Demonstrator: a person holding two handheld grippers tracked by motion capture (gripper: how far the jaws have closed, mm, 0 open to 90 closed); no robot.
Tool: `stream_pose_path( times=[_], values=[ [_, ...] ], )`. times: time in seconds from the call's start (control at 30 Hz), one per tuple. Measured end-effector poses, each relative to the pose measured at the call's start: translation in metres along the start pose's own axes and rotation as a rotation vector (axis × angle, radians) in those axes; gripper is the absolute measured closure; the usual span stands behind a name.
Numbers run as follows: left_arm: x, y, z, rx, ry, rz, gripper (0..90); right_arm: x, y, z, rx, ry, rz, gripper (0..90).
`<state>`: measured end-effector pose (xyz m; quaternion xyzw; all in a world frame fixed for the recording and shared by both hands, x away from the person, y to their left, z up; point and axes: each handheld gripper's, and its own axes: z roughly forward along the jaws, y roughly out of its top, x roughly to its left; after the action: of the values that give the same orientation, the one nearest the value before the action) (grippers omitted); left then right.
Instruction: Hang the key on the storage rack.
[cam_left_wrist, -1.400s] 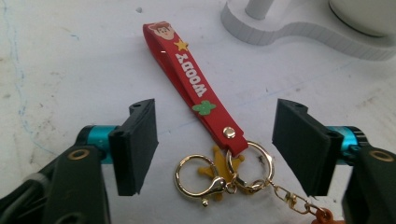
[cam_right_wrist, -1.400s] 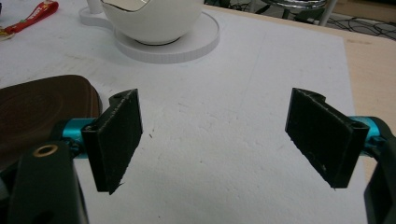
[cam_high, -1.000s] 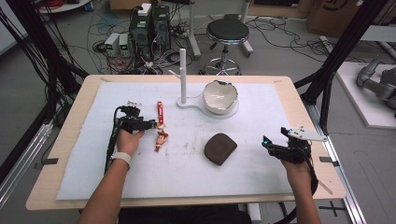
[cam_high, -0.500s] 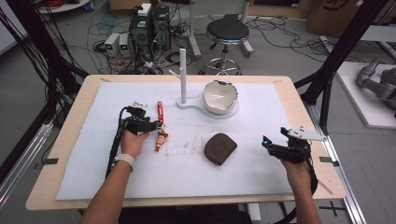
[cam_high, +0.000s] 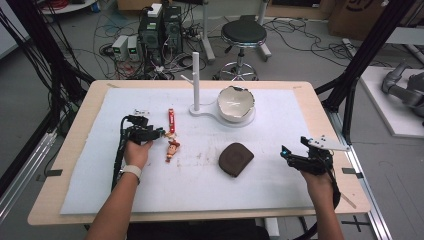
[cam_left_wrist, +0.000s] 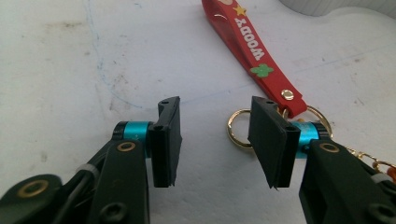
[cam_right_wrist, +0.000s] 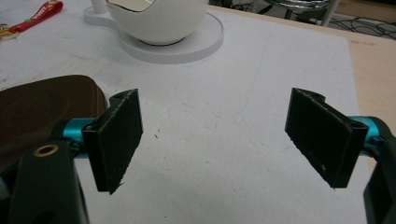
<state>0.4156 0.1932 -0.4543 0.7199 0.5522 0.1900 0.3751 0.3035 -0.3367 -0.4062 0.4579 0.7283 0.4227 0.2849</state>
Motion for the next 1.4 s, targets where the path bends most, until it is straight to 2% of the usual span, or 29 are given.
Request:
stream_pose_path(
  times=[0.1,0.13,0.17,0.2,0.23,0.33,0.37,0.43,0.5,0.57,0.6,0.7,0.93,1.1,1.4],
  values=[
    [-0.002,0.000,0.001,0.002,0.020,0.037,56.3,0.000,0.000,0.000,-0.001,0.001,-0.007,19.1],
    [-0.002,0.000,0.001,0.002,0.020,0.037,56.3,0.000,0.000,0.000,-0.001,0.001,-0.007,19.1],
    [-0.008,-0.001,0.002,0.014,0.056,0.109,56.3,0.000,0.000,0.000,-0.001,-0.001,-0.007,19.1],
    [-0.008,-0.001,0.002,0.014,0.056,0.109,56.8,0.000,0.000,0.000,-0.001,-0.001,-0.007,19.1],
    [-0.012,-0.001,0.002,0.014,0.058,0.145,62.3,0.000,0.000,0.000,-0.001,0.000,-0.006,19.1],
    [-0.014,-0.001,0.002,0.016,0.052,0.155,70.1,0.000,0.000,0.000,0.002,0.001,-0.004,19.1],
    [-0.016,-0.002,0.002,0.013,0.030,0.171,76.2,0.000,0.000,0.000,0.001,0.002,-0.006,19.1],
    [-0.019,-0.003,0.002,0.012,0.022,0.192,85.6,0.000,0.000,0.000,0.003,0.001,-0.004,19.1],
    [-0.017,-0.004,0.002,0.004,0.011,0.167,87.4,0.000,0.000,0.000,0.002,-0.001,-0.008,19.1],
    [-0.013,-0.004,0.001,0.002,-0.025,0.127,87.6,0.000,0.000,0.000,0.002,-0.002,-0.003,19.2],
    [-0.013,-0.004,0.001,0.002,-0.025,0.127,87.6,0.000,0.000,0.000,0.002,-0.002,-0.001,19.2],
    [-0.011,-0.005,-0.002,-0.020,-0.082,0.108,87.6,-0.002,-0.001,-0.001,0.001,-0.004,-0.001,19.2],
    [-0.008,0.003,-0.022,-0.154,-0.184,0.045,87.7,-0.002,-0.001,-0.001,0.002,-0.005,-0.001,19.2],
    [-0.008,0.008,-0.034,-0.218,-0.248,0.046,87.7,0.000,-0.001,0.000,0.004,-0.004,-0.001,19.2],
    [-0.009,0.009,-0.038,-0.254,-0.340,0.033,87.7,0.000,-0.001,0.000,0.010,-0.003,0.000,19.2]
  ],
)
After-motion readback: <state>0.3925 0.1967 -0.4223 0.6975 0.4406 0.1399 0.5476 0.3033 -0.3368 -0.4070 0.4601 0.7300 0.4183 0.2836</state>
